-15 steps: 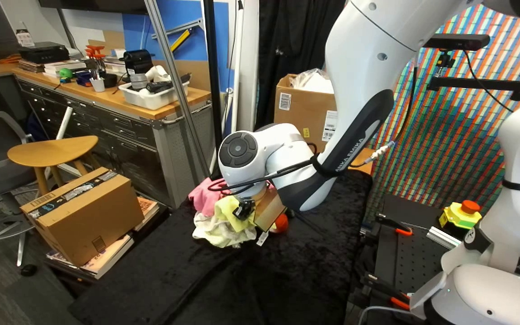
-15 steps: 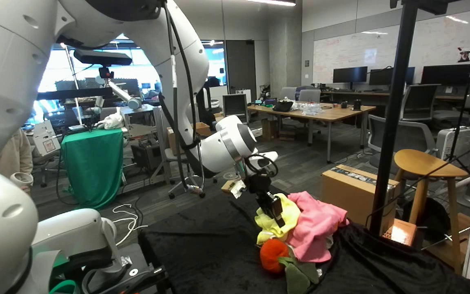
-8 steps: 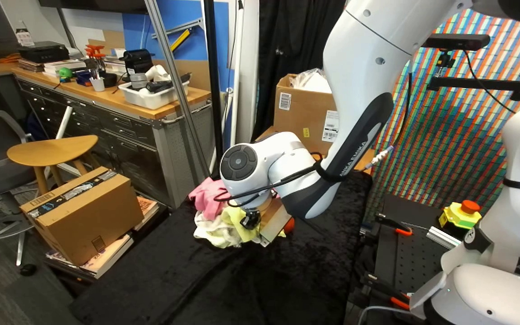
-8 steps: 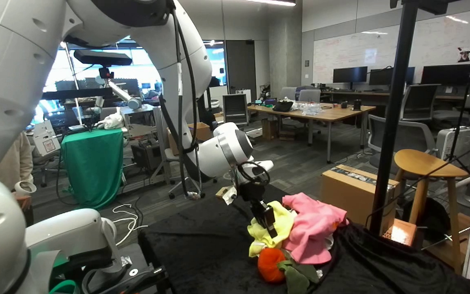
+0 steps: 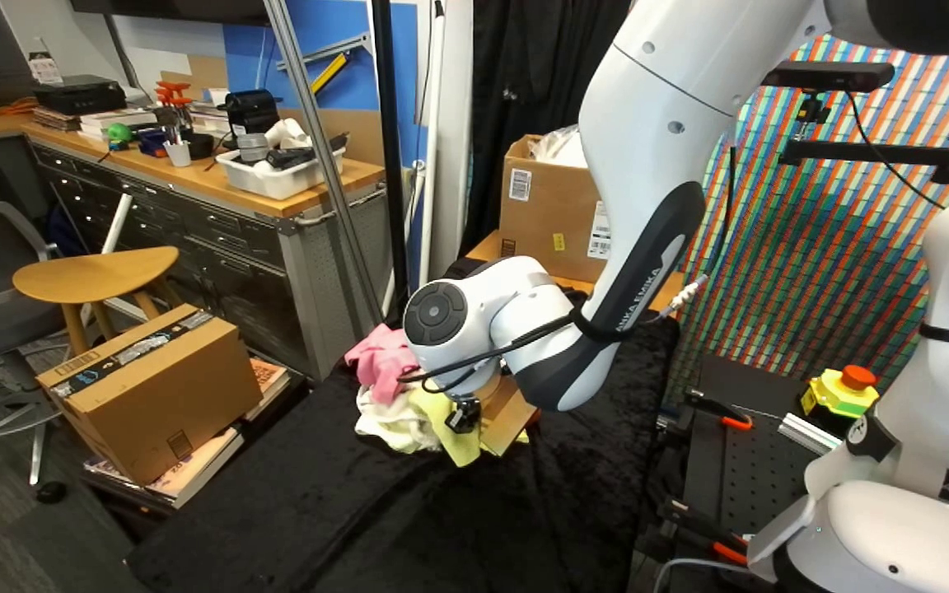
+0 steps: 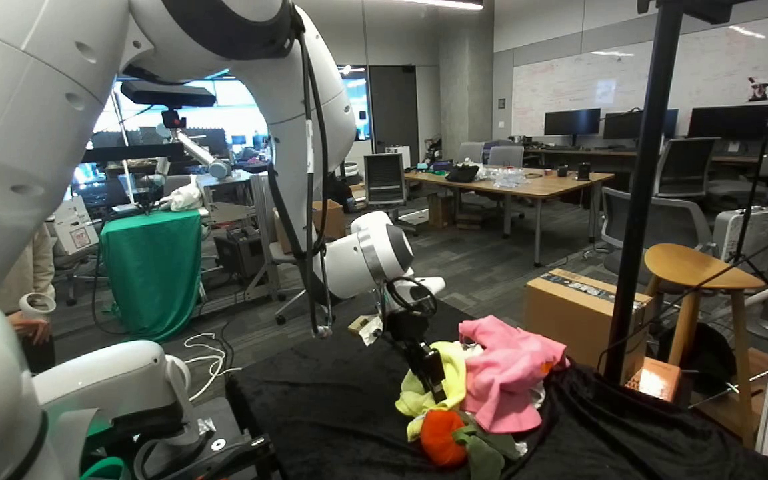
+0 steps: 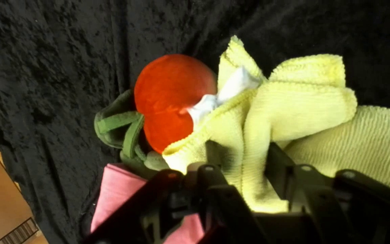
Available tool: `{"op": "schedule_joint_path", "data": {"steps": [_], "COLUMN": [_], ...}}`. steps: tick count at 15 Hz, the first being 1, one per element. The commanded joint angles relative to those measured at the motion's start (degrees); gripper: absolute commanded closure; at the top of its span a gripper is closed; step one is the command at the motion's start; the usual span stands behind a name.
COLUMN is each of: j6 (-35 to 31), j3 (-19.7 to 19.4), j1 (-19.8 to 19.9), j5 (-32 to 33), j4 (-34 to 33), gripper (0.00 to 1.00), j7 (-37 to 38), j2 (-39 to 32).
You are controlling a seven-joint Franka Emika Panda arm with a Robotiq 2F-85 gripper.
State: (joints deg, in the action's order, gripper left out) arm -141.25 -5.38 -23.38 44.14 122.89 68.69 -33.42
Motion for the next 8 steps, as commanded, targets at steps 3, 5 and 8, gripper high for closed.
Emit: {"op": "schedule_joint_path", "data": {"steps": [3, 5, 8], "j6": [0.1, 0.6, 1.0], "j3": [1.8, 2.3, 3.8], "j1": [2.3, 2.8, 3.5], "j5": [-0.2, -0.8, -1.9], "j4": [0.3, 1.3, 5.3], "gripper": [0.14, 0.01, 0.0], "j7": [-0.1, -0.6, -2.8], "j2": [0.7, 1.7, 5.7]}}
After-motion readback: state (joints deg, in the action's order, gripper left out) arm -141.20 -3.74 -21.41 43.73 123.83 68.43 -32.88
